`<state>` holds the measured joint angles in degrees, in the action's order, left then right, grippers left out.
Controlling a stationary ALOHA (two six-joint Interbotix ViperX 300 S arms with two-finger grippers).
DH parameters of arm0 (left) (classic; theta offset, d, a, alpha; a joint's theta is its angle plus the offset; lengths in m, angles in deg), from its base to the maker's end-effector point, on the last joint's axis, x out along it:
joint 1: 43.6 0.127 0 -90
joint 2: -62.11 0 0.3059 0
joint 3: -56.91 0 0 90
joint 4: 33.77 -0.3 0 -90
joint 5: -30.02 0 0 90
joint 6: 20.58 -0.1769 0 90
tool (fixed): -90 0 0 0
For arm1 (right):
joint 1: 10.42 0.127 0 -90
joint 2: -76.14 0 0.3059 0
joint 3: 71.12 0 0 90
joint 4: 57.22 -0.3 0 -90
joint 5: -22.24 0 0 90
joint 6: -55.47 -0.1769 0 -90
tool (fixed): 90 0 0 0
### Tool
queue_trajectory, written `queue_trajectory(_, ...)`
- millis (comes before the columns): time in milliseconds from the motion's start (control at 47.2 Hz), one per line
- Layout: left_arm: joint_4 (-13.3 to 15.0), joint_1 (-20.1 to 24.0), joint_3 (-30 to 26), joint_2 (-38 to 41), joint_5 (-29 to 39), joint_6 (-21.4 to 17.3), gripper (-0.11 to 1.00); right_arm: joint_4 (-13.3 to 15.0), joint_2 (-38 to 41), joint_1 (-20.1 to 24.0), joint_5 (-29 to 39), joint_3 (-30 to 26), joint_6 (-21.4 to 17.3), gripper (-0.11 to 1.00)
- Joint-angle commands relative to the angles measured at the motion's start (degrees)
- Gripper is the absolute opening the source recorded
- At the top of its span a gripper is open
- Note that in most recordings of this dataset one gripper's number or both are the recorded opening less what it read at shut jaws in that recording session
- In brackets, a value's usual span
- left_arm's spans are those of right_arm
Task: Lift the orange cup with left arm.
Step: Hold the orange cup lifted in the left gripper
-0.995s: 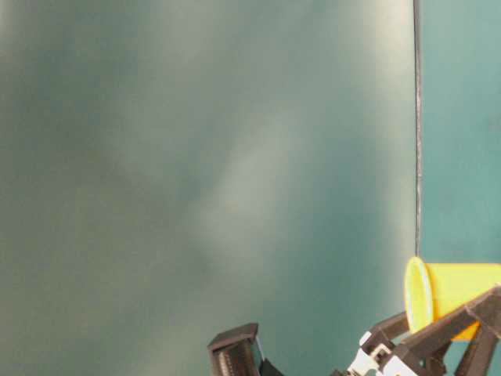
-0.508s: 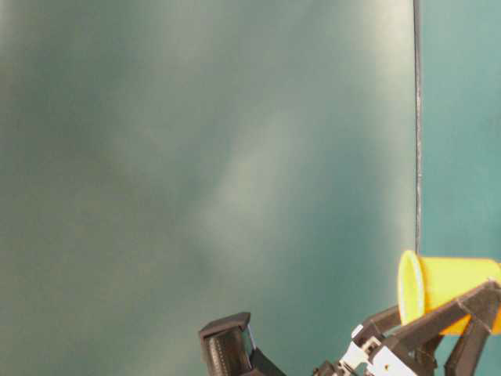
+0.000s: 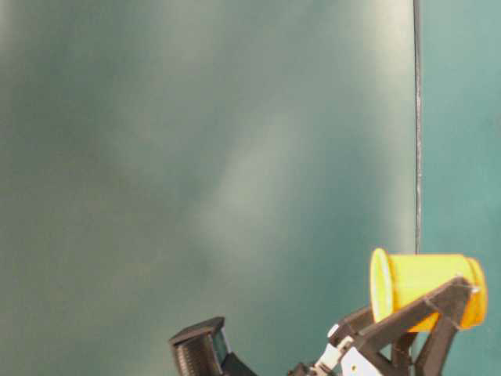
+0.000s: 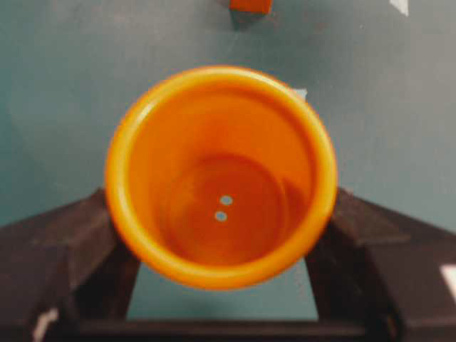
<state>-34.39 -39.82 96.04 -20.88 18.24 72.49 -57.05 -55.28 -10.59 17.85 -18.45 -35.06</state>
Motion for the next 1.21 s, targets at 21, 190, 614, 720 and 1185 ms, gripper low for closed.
queue_trajectory(21,-0.09,0.00,-0.79,-2.11,0.70,-0.09,0.63,0.00,0.35,-0.09,-0.26,-1.76,-0.09,0.00)
queue_trajectory(190,-0.18,0.00,-0.88,-3.08,2.55,-0.09,0.63,0.00,0.35,-0.09,-0.18,-1.93,0.00,0.00)
queue_trajectory(614,-0.18,0.00,-0.53,-6.42,4.83,0.00,0.63,0.00,0.35,-0.09,-0.18,-1.93,0.00,0.00)
queue_trajectory(720,-0.18,-0.18,-0.53,-6.50,5.19,0.00,0.63,0.00,0.35,-0.09,-0.18,-1.93,0.00,0.00)
queue_trajectory(1185,-0.18,-0.26,-0.53,-6.50,5.62,0.09,0.63,0.00,0.35,-0.09,-0.18,-1.93,0.00,0.00)
